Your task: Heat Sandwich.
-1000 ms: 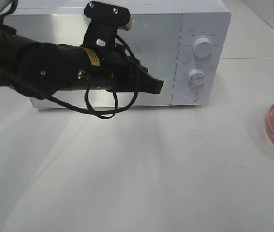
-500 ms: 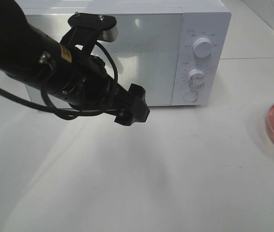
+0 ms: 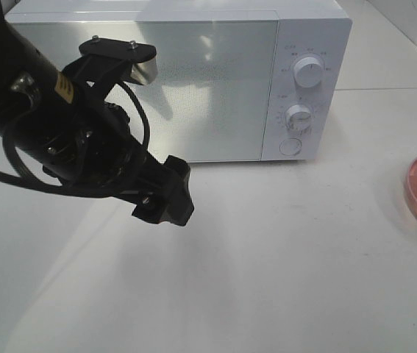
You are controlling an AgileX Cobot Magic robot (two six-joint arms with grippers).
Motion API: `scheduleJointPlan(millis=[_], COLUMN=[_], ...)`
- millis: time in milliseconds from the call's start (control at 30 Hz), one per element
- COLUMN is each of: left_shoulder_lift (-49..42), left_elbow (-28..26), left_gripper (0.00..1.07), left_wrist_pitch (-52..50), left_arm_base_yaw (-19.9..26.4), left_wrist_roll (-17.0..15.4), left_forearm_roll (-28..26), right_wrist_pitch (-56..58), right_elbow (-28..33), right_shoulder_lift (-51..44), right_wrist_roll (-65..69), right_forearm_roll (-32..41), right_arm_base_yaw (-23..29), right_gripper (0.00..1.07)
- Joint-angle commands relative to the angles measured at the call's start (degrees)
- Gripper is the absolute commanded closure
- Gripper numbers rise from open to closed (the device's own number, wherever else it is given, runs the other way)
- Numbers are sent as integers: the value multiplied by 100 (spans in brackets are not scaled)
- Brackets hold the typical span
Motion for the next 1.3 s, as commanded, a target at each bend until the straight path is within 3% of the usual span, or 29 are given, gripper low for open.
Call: scheduleJointPlan(millis=[33,167,267,367,667,933,1300], left_shoulder_lift=[-97,-206,-407,-539,-1243,-2206,-3214], left_elbow=[17,29,69,74,143,1089,1702], left_gripper=[2,2,2,2,2,2,2], left_wrist_pitch=[241,458,722,848,1283,1421,1885], left_arm_base_yaw=[-17,269,768,980,2137,3317,4395], left_wrist_roll=[-74,-92,46,155,275,521,516], left_forearm_roll=[29,-63,-97,-86,-11,6,407], right_wrist_pitch=[-23,-23,-23,-23,-23,-23,-23], right_elbow=[11,11,11,11,11,11,11], right_shoulder_lift=[-143,-143,-143,-143,-143,-143,-143], right_wrist_roll=[-34,-34,-34,-34,-34,-34,-34], right_forearm_roll=[17,17,17,17,17,17,17], right_arm_base_yaw=[-46,-46,-46,-46,-46,-46,-46], right_gripper=[31,31,31,31,31,31,31])
